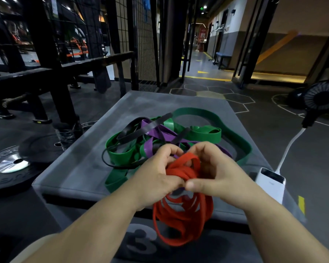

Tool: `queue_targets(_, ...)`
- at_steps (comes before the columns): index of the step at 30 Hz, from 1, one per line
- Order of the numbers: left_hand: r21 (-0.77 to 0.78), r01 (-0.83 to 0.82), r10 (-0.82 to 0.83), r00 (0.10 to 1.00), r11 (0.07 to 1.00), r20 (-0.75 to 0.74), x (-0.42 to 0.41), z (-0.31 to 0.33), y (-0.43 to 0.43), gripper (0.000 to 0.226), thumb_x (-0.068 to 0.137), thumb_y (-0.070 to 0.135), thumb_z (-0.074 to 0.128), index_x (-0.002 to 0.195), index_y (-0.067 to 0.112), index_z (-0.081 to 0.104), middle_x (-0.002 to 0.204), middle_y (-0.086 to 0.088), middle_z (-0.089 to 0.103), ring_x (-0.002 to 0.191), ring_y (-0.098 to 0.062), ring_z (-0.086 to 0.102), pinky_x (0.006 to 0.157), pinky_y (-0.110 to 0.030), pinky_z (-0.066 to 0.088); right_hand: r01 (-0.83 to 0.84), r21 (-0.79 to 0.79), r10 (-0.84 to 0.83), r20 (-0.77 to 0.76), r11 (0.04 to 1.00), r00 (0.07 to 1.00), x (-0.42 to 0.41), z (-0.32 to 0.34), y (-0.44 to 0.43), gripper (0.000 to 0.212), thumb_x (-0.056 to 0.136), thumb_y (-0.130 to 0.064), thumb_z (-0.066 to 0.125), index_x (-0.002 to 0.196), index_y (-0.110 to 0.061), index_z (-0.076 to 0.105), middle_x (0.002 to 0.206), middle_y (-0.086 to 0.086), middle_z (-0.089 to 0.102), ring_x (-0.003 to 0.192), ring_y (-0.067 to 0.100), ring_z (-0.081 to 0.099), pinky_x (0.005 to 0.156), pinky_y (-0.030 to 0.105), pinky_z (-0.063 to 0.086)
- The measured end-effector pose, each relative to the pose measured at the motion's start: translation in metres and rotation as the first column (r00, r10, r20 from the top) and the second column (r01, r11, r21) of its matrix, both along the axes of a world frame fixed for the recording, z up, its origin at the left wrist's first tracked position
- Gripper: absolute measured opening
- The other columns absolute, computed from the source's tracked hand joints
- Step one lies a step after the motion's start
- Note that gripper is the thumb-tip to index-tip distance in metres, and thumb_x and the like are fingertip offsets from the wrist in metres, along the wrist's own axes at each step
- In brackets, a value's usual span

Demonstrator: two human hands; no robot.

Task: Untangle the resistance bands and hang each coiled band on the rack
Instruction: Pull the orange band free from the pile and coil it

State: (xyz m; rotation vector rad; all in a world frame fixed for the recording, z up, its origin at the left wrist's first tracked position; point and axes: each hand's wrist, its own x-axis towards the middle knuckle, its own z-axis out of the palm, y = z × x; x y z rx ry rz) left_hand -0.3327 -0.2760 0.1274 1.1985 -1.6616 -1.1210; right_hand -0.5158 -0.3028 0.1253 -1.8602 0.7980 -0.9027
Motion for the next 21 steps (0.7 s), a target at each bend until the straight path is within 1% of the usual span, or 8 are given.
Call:
queue_targets(2,-0.002,-0.01,0.01,1.0,1.0,0.014,0.0,-0.002,-0.001,0.049,0.066,0.017,0.068,0.11,0.027,0.048,0.093,0.0,0.07,0.078,-0.016,0.065,0.075,-0.041,0.054,0.052,-0.093,-0.069,-0.199,0.994,0.978,0.002,0.002,0.002,0.054,0.058,-0.038,0.09,0.101,-0.036,0.058,0.096,-0.004,0.07,0.086,0.015,0.069,0.081,0.042,0.057)
queue_targets(5,-0.015,0.021,-0.02,0.999,1.0,0.041,0.001,-0.005,-0.002,0.049,0.069,0.019,0.069,0.109,0.026,0.043,0.094,-0.005,0.069,0.079,-0.02,0.065,0.08,-0.046,0.053,0.069,-0.173,-0.12,-0.304,0.982,0.945,0.001,0.005,0.003,0.047,0.065,-0.018,0.084,0.102,-0.034,0.059,0.087,-0.008,0.07,0.075,0.008,0.067,0.073,0.033,0.056)
queue_targets(8,-0.007,0.045,-0.045,0.995,0.999,0.088,0.002,-0.006,-0.003,0.048,0.069,0.02,0.07,0.107,0.026,0.043,0.096,-0.009,0.068,0.088,-0.032,0.065,0.084,-0.051,0.052,0.091,-0.256,-0.185,-0.37,0.962,0.91,0.001,0.004,0.004,0.044,0.06,-0.034,0.071,0.101,-0.037,0.056,0.085,-0.017,0.067,0.072,0.004,0.064,0.063,0.022,0.051)
queue_targets(10,0.036,0.088,-0.09,0.995,0.995,0.042,0.005,-0.007,-0.004,0.048,0.068,0.017,0.069,0.108,0.025,0.043,0.099,-0.01,0.066,0.092,-0.03,0.065,0.086,-0.048,0.053,0.116,-0.279,-0.221,-0.379,0.953,0.898,0.001,0.002,0.004,0.043,0.059,-0.037,0.062,0.101,-0.039,0.053,0.084,-0.019,0.065,0.07,0.003,0.062,0.06,0.02,0.048)
queue_targets(14,0.101,0.173,-0.161,0.98,0.98,-0.119,0.008,-0.011,-0.007,0.057,0.065,0.028,0.075,0.112,0.017,0.046,0.105,-0.009,0.06,0.094,-0.014,0.061,0.088,-0.035,0.053,0.176,-0.248,-0.24,-0.256,0.953,0.936,0.001,-0.003,0.003,0.041,0.067,-0.014,0.063,0.1,-0.038,0.055,0.079,-0.017,0.066,0.067,0.004,0.061,0.062,0.016,0.046)
queue_targets(16,0.145,0.193,-0.166,0.97,0.97,-0.177,0.01,-0.014,-0.008,0.057,0.066,0.035,0.076,0.113,0.014,0.049,0.104,-0.005,0.06,0.093,-0.013,0.063,0.087,-0.032,0.054,0.213,-0.16,-0.236,-0.144,0.964,0.961,0.001,-0.004,0.003,0.042,0.066,-0.016,0.06,0.1,-0.04,0.055,0.077,-0.013,0.066,0.066,0.007,0.06,0.066,0.024,0.049)
queue_targets(19,0.187,0.187,-0.132,0.953,0.964,-0.275,0.009,-0.019,-0.009,0.046,0.082,0.052,0.061,0.11,0.015,0.059,0.103,-0.002,0.065,0.098,-0.015,0.063,0.088,-0.033,0.053,0.201,-0.039,-0.201,0.003,0.979,0.98,-0.001,-0.005,0.0,0.043,0.069,-0.015,0.062,0.1,-0.044,0.057,0.081,-0.009,0.067,0.074,0.011,0.062,0.072,0.029,0.049)
queue_targets(21,0.178,0.133,-0.064,0.935,0.975,-0.348,0.008,-0.021,-0.01,0.039,0.086,0.053,0.054,0.107,0.021,0.064,0.098,-0.003,0.067,0.091,-0.017,0.065,0.079,-0.032,0.055,0.169,0.012,-0.169,0.071,0.986,0.983,-0.003,-0.004,0.0,0.04,0.071,-0.011,0.064,0.1,-0.039,0.059,0.081,-0.009,0.067,0.077,0.009,0.062,0.073,0.026,0.048)
